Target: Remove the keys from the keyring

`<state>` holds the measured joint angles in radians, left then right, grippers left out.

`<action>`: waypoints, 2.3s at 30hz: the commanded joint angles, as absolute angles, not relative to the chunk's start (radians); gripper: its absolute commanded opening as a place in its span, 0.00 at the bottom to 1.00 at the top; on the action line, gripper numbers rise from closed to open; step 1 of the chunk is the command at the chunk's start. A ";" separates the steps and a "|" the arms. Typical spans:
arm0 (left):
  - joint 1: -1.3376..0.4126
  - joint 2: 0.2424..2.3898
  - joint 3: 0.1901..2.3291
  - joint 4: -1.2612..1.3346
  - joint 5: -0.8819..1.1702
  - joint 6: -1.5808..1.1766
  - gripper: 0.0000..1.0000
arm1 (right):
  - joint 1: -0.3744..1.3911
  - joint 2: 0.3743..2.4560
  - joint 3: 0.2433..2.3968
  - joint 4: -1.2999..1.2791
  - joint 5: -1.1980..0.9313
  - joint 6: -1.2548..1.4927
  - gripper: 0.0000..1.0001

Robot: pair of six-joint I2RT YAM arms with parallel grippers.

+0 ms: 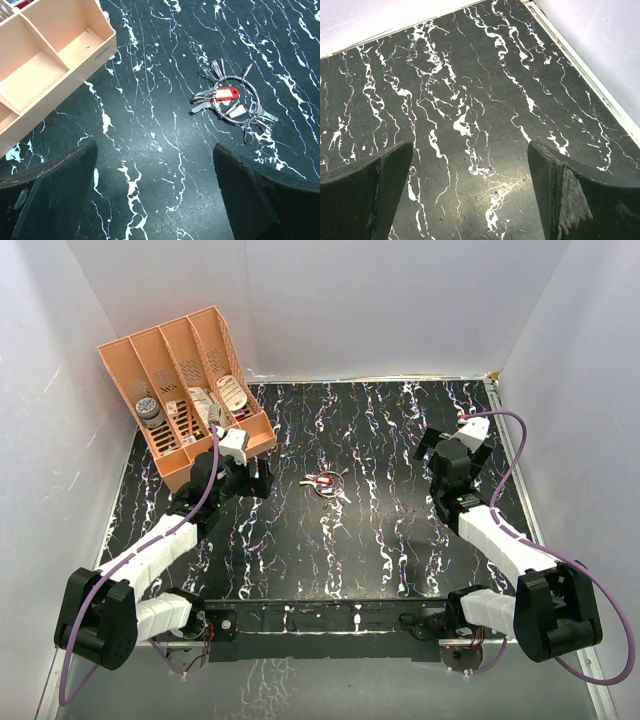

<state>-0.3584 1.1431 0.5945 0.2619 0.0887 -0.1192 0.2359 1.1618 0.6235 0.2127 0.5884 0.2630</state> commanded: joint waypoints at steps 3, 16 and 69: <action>-0.361 1.134 0.614 0.288 0.090 -0.118 0.99 | 0.238 1.138 0.619 0.283 0.576 0.251 0.98; -0.362 1.150 0.623 0.291 0.060 -0.135 0.99 | 0.238 1.146 0.629 0.265 0.512 0.256 0.98; -0.361 1.159 0.697 0.190 0.086 -0.307 0.03 | 0.656 1.577 0.790 0.170 0.109 0.251 0.40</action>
